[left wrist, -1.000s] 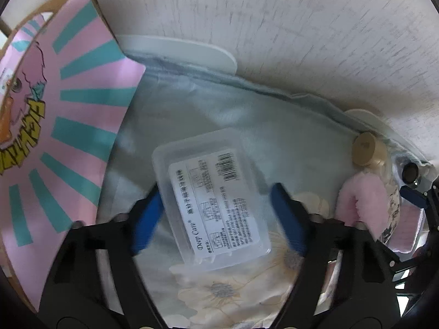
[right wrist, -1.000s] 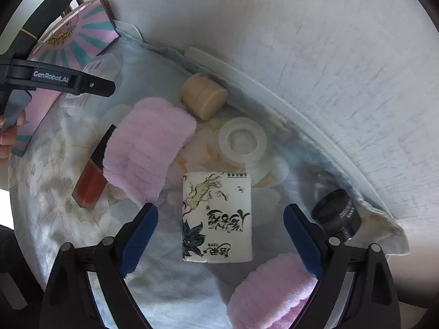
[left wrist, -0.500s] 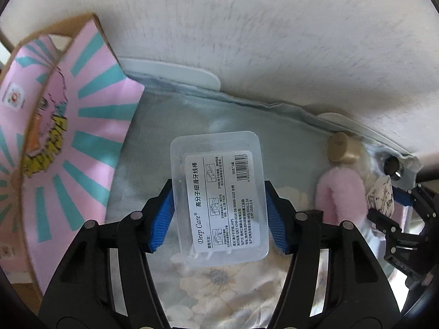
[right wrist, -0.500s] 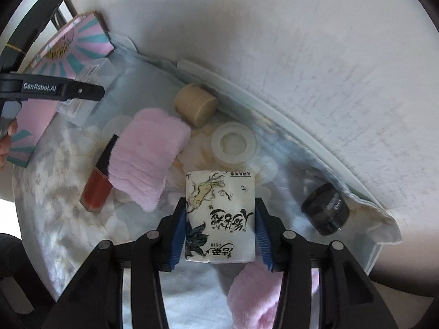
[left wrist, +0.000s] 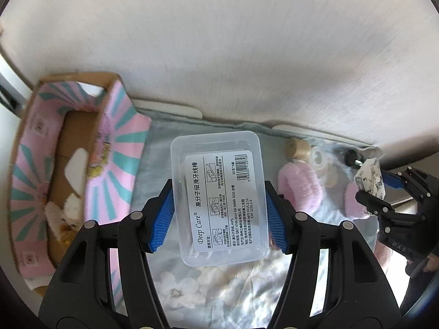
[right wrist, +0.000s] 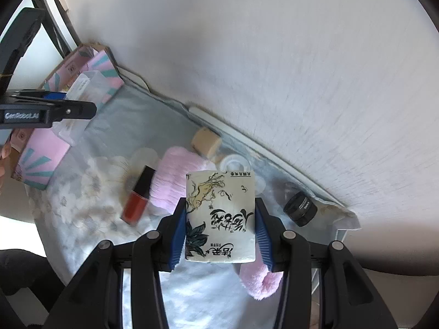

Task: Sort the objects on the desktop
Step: 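Grasp the clear toothpick box with the left tool while the right tool grasps the printed white box, then carry the clear box and printed box into the striped box and release both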

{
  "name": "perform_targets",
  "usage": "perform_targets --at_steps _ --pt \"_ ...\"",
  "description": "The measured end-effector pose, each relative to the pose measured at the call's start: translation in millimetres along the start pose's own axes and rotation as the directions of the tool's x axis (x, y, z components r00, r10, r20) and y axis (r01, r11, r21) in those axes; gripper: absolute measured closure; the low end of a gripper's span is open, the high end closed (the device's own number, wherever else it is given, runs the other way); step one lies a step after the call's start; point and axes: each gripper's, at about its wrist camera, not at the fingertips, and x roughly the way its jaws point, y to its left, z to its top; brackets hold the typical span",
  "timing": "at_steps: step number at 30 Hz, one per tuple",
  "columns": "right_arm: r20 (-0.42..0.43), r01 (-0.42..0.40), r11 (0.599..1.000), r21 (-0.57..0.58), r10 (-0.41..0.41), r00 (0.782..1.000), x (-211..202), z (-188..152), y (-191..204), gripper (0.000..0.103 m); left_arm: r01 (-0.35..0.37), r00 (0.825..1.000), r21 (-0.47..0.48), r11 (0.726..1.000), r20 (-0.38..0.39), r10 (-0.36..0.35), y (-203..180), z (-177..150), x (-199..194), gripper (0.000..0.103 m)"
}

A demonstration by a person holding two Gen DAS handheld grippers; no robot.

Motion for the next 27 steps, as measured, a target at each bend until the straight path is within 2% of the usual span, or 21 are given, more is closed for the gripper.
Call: perform_targets --at_steps 1,4,7,14,20,27 --pt "0.001 0.001 1.000 -0.006 -0.001 1.000 0.8 19.4 -5.6 0.061 0.006 1.000 -0.002 1.000 0.013 -0.006 -0.4 -4.9 -8.3 0.045" --pt "0.007 0.010 1.000 -0.029 -0.010 1.000 -6.9 43.4 1.0 0.061 0.014 0.999 -0.012 1.000 0.041 -0.013 15.9 0.6 -24.0 0.045" --pt "0.013 0.013 0.998 -0.055 -0.012 1.000 -1.3 70.9 24.5 0.061 0.014 0.998 -0.016 1.000 0.068 -0.013 24.6 -0.8 -40.9 0.045" --pt "0.025 -0.025 0.996 -0.082 0.028 0.999 -10.3 104.9 57.1 0.061 -0.005 0.992 -0.052 0.999 0.122 0.011 54.6 -7.9 -66.0 0.045" --pt "0.029 -0.059 0.985 -0.163 0.064 0.998 -11.4 140.8 105.3 0.061 -0.027 0.988 -0.105 0.994 0.148 0.042 92.5 -20.9 -87.8 0.045" --pt "0.013 -0.117 0.959 -0.258 0.125 0.992 7.1 182.5 170.5 0.061 -0.061 0.985 -0.180 0.982 0.149 0.088 147.3 -42.6 -99.1 0.045"
